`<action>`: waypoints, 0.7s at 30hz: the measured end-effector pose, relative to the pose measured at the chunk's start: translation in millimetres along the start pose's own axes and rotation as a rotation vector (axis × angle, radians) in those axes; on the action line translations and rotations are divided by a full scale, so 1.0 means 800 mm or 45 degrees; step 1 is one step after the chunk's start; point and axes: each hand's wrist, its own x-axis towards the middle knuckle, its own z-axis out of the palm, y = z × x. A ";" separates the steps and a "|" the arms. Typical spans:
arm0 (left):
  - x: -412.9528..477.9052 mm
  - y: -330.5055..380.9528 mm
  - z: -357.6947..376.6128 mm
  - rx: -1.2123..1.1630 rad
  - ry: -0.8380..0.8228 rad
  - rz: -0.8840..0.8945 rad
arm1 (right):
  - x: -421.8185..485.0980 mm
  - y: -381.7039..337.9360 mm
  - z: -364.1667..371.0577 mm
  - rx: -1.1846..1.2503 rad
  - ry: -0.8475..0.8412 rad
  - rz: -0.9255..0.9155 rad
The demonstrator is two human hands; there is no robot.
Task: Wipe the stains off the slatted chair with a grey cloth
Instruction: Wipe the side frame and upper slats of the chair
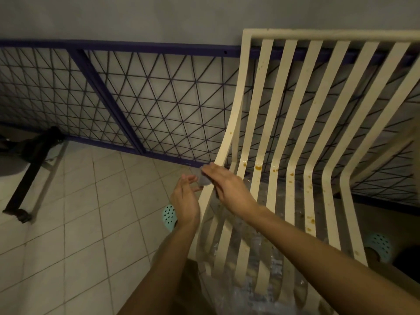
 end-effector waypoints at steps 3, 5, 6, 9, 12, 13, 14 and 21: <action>0.005 0.001 -0.001 -0.019 -0.015 -0.002 | -0.026 -0.024 0.001 0.019 -0.037 -0.044; 0.005 0.000 -0.001 -0.023 -0.024 -0.028 | -0.042 -0.037 0.003 0.089 -0.080 -0.071; 0.004 0.000 0.000 -0.009 -0.029 -0.030 | -0.049 -0.041 0.005 0.119 -0.102 -0.090; -0.001 0.001 0.003 0.012 -0.051 -0.035 | -0.063 -0.045 0.009 0.212 -0.118 -0.087; -0.003 0.001 0.001 -0.038 -0.068 -0.074 | -0.074 -0.050 0.009 0.278 -0.102 -0.068; -0.003 0.000 0.000 -0.058 -0.069 -0.086 | -0.076 -0.050 0.009 0.281 -0.108 -0.083; -0.003 -0.001 0.000 -0.075 -0.069 -0.092 | -0.076 -0.048 0.007 0.286 -0.121 -0.108; -0.015 0.001 0.000 0.014 -0.175 0.018 | -0.055 -0.012 -0.021 0.270 -0.149 -0.159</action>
